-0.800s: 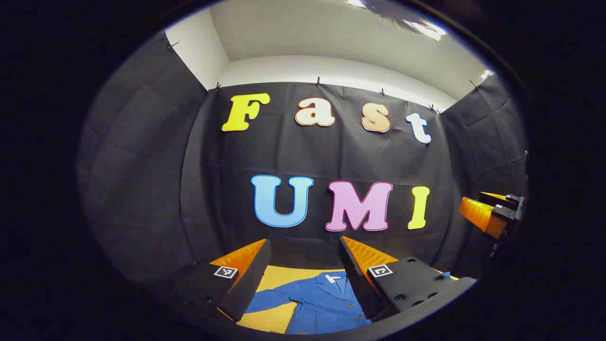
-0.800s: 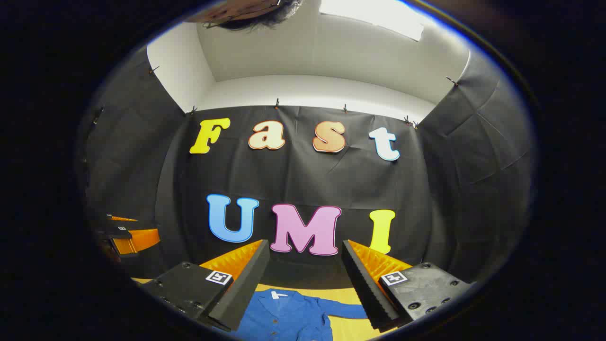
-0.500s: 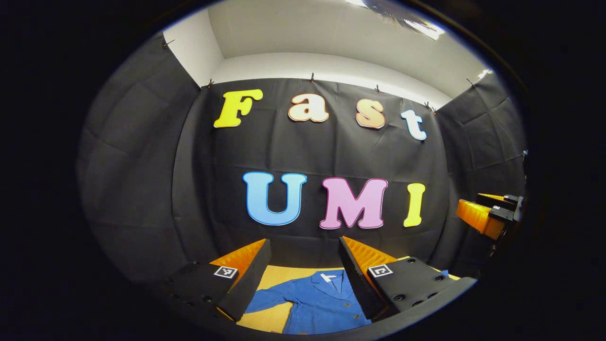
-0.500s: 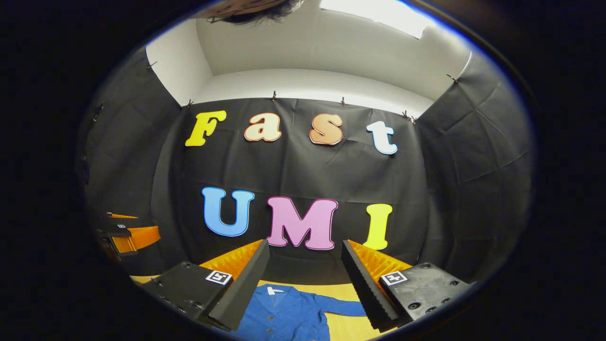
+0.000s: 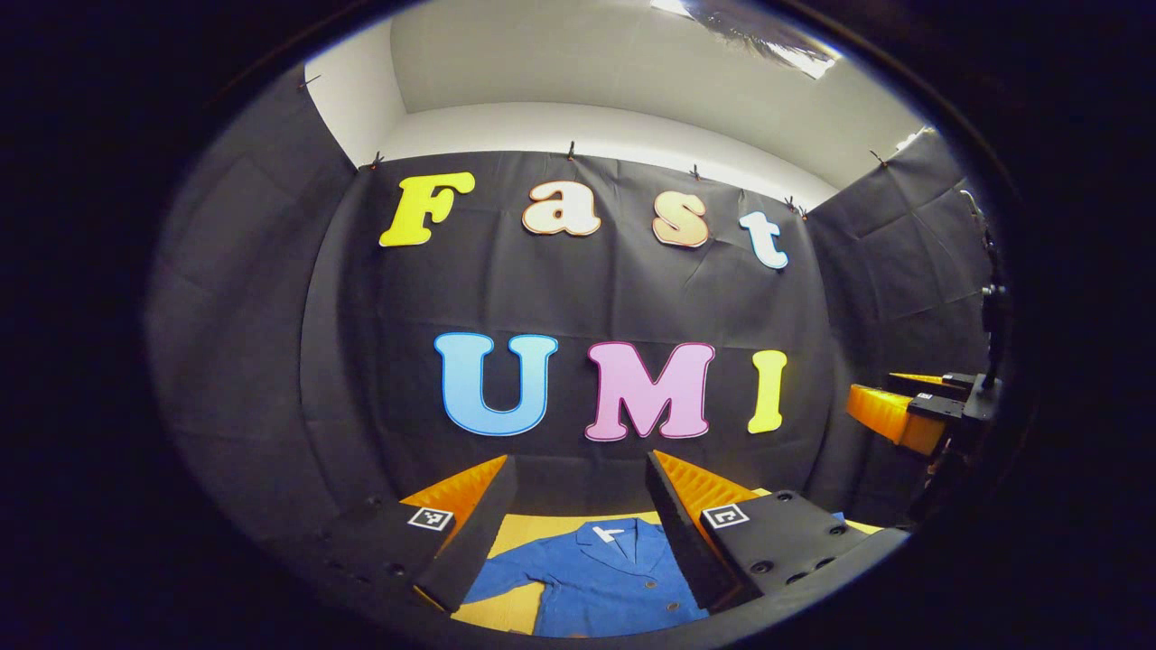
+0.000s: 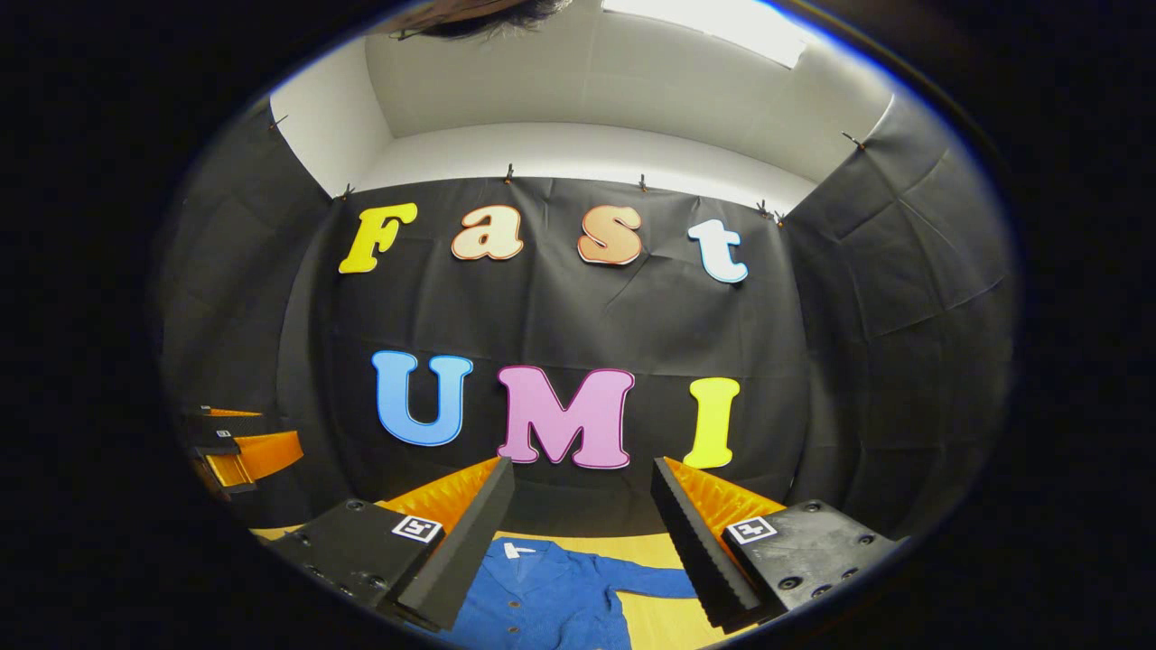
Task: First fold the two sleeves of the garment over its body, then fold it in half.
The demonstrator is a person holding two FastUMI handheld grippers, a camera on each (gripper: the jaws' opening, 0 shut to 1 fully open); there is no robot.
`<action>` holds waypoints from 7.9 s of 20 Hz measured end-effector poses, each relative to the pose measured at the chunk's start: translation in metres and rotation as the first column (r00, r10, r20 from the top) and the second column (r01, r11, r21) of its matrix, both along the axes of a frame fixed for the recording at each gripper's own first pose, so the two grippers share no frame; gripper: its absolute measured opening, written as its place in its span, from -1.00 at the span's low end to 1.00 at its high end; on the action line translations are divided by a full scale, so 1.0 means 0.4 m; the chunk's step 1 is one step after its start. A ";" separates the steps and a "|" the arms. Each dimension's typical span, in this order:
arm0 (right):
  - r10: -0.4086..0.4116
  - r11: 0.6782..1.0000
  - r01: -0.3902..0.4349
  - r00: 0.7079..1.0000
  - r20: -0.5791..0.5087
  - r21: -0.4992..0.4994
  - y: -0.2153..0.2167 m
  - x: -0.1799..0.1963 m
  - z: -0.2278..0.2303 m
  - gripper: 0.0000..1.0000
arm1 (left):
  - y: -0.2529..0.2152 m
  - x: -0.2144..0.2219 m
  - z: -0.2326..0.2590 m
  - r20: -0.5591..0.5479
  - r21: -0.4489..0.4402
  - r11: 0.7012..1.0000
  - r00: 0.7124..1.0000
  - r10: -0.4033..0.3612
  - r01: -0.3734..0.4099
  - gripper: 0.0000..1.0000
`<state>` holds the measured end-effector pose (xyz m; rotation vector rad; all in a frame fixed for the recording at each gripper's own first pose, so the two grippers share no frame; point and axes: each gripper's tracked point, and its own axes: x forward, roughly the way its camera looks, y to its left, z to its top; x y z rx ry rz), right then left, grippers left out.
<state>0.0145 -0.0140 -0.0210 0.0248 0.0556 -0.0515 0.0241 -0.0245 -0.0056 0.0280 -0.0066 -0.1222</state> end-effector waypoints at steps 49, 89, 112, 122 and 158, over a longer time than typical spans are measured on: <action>0.145 0.989 -0.104 0.771 -0.620 0.102 -0.197 0.240 -0.867 0.97 | -0.176 0.087 -0.201 -0.157 0.048 0.987 0.975 0.158 -0.152 0.65; -0.184 0.808 0.587 0.333 -0.925 0.051 -0.958 0.073 -1.360 -0.89 | -0.382 0.119 -0.451 -0.465 -0.097 0.991 0.885 0.033 -0.088 0.65; 0.561 0.823 -0.205 0.442 -0.700 0.530 0.510 0.482 -1.145 -0.91 | -0.035 -0.025 -0.501 -0.488 -0.098 0.892 0.802 0.344 -0.442 0.63; 0.535 0.841 -0.289 0.570 -0.624 0.457 0.748 0.474 -1.201 0.70 | 0.337 0.101 -0.718 -0.457 -0.128 0.855 0.795 0.400 -0.503 0.69; 0.158 0.986 -0.105 0.835 -0.527 0.129 -0.010 0.151 -0.890 0.94 | 0.625 0.210 -1.075 -0.754 0.107 0.768 0.452 0.477 -0.632 -1.00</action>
